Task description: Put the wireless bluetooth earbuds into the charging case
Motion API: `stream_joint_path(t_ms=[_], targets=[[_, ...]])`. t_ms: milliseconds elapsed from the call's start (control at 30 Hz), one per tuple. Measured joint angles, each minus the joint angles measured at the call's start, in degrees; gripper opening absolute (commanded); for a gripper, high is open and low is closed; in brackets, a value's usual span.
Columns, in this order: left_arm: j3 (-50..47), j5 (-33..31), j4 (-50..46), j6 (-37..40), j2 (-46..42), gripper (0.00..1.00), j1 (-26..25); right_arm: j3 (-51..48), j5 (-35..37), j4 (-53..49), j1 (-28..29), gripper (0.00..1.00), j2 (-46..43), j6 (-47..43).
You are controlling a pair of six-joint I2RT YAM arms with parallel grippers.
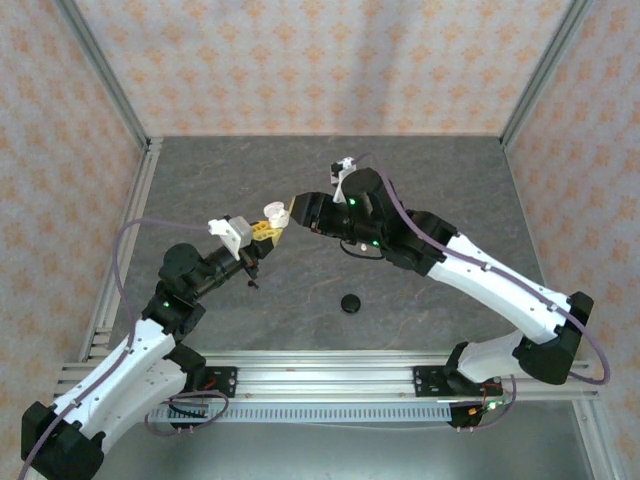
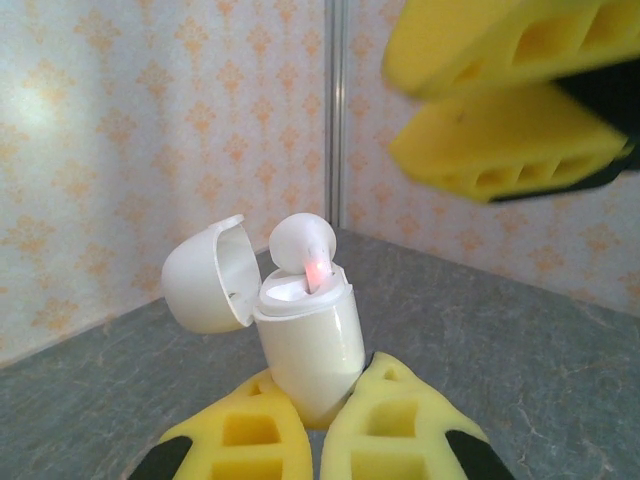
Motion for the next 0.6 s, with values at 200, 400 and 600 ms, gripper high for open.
stream_joint_path(t_ms=[200, 400, 600], targets=[[0.0, -1.27, -0.46, 0.87, 0.92, 0.0, 0.0, 11.87, 3.13, -11.1, 3.91, 0.36, 6.25, -4.44], [0.0, -1.27, -0.44, 1.07, 1.4, 0.0, 0.0, 18.75, 5.09, -19.65, 5.79, 0.32, 12.83, -7.58], [0.0, -1.22, -0.48, 1.14, 1.4, 0.0, -0.07, 19.8, 6.8, -23.98, 5.77, 0.31, 14.34, -8.59]])
